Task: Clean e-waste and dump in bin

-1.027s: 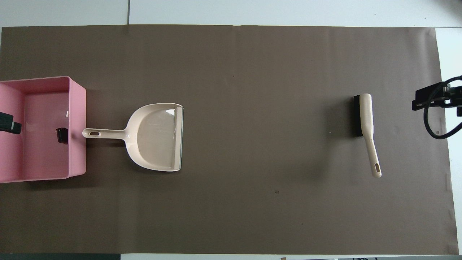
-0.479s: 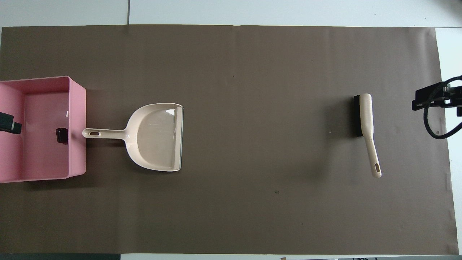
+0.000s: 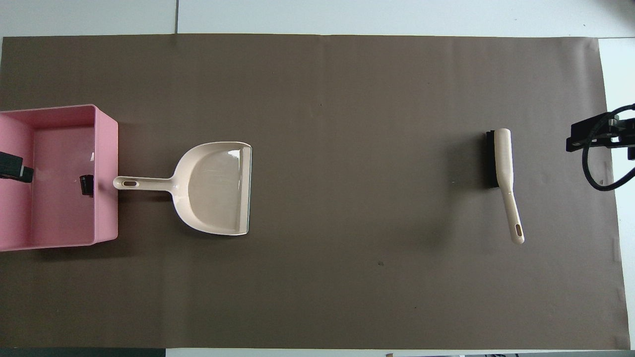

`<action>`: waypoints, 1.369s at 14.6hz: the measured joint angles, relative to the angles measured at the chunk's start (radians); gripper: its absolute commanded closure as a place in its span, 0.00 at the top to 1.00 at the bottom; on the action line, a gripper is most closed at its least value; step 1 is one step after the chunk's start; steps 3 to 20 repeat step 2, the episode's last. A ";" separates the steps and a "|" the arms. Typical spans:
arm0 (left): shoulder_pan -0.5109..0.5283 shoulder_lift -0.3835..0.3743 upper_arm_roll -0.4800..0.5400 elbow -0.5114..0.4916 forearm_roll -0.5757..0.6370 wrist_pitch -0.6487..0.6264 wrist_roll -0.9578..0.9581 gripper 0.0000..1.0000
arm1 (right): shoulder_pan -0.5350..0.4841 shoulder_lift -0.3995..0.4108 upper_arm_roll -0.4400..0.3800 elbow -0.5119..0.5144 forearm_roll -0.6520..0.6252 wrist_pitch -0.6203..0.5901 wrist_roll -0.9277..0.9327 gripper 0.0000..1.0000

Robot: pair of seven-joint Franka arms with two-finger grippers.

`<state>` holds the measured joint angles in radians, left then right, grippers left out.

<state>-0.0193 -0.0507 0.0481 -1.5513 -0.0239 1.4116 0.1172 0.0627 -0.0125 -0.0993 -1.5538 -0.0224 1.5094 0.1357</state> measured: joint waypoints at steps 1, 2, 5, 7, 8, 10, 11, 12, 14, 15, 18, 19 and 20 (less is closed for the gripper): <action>0.000 0.000 0.000 -0.002 0.000 0.001 0.000 0.98 | 0.000 0.000 0.000 0.000 0.000 0.000 0.000 0.99; 0.000 0.000 0.000 -0.005 0.000 0.003 0.000 0.98 | 0.000 0.000 0.000 0.000 0.000 0.000 0.000 0.99; 0.000 0.000 0.000 -0.005 0.000 0.003 0.000 0.98 | 0.000 0.000 0.000 0.000 0.000 0.000 0.000 0.99; 0.000 0.000 0.000 -0.005 0.000 0.003 0.000 0.98 | 0.000 0.000 0.000 0.000 0.000 0.000 0.000 0.99; 0.000 0.000 0.000 -0.005 0.000 0.003 0.000 0.98 | 0.000 0.000 0.000 0.000 0.000 0.000 0.000 0.99; 0.000 0.000 0.000 -0.005 0.000 0.003 0.000 0.98 | 0.000 0.000 0.000 0.000 0.000 0.000 0.000 0.99; 0.000 0.000 0.000 -0.005 0.000 0.003 0.000 0.98 | 0.000 0.000 0.000 0.000 0.000 0.000 0.000 0.99; 0.000 0.000 0.000 -0.005 0.000 0.003 0.000 0.98 | 0.000 0.000 0.000 0.000 0.000 0.000 0.000 0.99; 0.000 0.000 0.000 -0.005 0.000 0.003 0.000 0.98 | 0.000 0.000 0.000 0.000 0.000 0.000 0.000 0.99; 0.000 0.000 0.000 -0.005 0.000 0.003 0.000 0.98 | 0.000 0.000 0.000 0.000 0.000 0.000 0.000 0.99; 0.000 0.000 0.000 -0.005 0.000 0.003 0.000 0.98 | 0.000 0.000 0.000 0.000 0.000 0.000 0.000 0.99; 0.000 0.000 0.000 -0.005 0.000 0.003 0.000 0.98 | 0.000 0.000 0.000 0.000 0.000 0.000 0.000 0.99; 0.000 0.000 0.000 -0.005 0.000 0.003 0.000 0.98 | 0.000 0.000 0.000 0.000 0.000 0.000 0.000 0.99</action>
